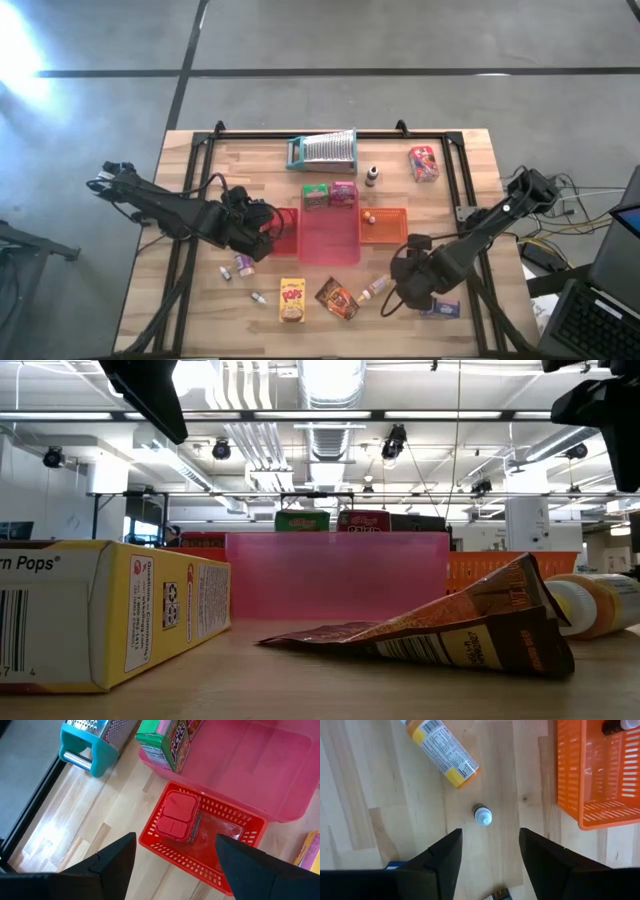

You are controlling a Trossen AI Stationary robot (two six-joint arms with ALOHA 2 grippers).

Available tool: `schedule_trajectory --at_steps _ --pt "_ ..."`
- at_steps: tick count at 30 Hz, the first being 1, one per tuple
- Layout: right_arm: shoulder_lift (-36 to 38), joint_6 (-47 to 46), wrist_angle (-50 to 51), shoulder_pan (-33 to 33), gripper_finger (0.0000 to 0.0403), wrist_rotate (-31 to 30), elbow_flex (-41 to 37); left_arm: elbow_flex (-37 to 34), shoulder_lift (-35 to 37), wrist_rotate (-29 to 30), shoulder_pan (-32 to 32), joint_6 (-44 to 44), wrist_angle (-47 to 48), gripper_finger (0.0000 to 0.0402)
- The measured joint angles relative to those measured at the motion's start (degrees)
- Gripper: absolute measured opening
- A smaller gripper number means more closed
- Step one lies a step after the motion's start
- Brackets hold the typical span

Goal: Pick & Place Kitchen Items
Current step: Put the small black food coloring bottle into the orange bin

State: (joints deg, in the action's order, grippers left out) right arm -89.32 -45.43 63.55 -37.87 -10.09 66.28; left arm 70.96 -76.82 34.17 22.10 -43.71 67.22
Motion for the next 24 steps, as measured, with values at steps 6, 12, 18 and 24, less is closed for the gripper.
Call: schedule_trajectory --at_steps 6,12,18,24 --pt "-1.4 0.1 -0.6 0.0 0.0207 0.2 -0.1 0.0 0.0 0.0 0.0 0.0 0.0 0.0276" --pt "-1.6 0.8 -3.2 0.2 0.0198 0.2 -1.4 0.0 0.0 0.0 0.0 0.0 0.0 0.0276" --pt "-0.9 0.7 -6.7 0.9 0.0183 1.3 -5.1 0.0 0.0 0.0 0.0 0.0 0.0 0.0276" --pt "-0.8 1.1 -10.6 1.7 0.0179 2.9 -8.8 0.0 0.0 0.0 0.0 0.0 0.0 0.0276"
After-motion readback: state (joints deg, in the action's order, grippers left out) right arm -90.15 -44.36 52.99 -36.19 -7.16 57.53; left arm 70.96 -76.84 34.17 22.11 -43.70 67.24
